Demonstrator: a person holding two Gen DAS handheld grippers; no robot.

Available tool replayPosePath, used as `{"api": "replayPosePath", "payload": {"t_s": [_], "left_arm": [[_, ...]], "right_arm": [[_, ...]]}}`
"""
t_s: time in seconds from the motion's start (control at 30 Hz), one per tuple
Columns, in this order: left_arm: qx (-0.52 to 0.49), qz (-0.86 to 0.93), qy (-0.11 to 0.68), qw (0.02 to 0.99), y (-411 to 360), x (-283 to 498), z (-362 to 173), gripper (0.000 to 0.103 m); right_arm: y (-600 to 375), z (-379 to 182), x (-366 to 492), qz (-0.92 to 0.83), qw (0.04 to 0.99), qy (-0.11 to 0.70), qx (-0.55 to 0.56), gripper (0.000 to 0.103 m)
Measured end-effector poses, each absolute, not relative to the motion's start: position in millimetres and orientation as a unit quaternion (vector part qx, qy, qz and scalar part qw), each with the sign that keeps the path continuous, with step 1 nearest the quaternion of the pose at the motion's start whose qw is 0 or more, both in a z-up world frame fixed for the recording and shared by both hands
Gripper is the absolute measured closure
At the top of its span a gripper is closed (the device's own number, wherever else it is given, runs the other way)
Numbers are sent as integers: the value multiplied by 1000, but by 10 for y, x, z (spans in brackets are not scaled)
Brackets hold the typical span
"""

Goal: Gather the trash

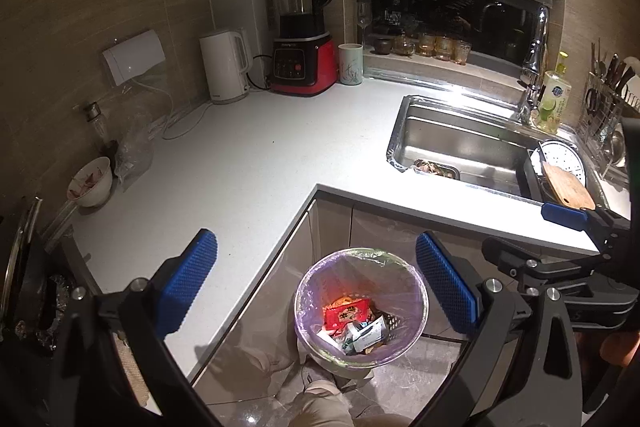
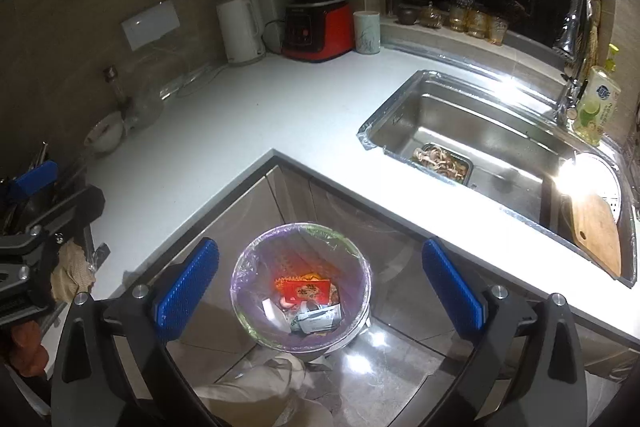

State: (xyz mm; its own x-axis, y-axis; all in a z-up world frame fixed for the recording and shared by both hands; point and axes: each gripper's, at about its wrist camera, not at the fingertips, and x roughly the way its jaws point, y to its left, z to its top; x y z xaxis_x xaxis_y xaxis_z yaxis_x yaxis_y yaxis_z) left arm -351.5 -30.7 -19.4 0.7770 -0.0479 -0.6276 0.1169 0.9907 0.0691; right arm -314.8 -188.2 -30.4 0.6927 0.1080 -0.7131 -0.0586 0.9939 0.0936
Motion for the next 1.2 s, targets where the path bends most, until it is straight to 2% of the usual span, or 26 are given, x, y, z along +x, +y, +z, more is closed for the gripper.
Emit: {"api": "replayPosePath", "payload": {"t_s": [0.33, 1.2], "left_arm": [[37, -25, 313, 949, -300, -3860, -65, 8], [27, -10, 327, 944, -127, -4060, -139, 8]], "right_arm": [[-1753, 113, -3737, 6, 942, 335, 15, 2], [-1427, 85, -4037, 22, 944, 328, 8, 2]]}}
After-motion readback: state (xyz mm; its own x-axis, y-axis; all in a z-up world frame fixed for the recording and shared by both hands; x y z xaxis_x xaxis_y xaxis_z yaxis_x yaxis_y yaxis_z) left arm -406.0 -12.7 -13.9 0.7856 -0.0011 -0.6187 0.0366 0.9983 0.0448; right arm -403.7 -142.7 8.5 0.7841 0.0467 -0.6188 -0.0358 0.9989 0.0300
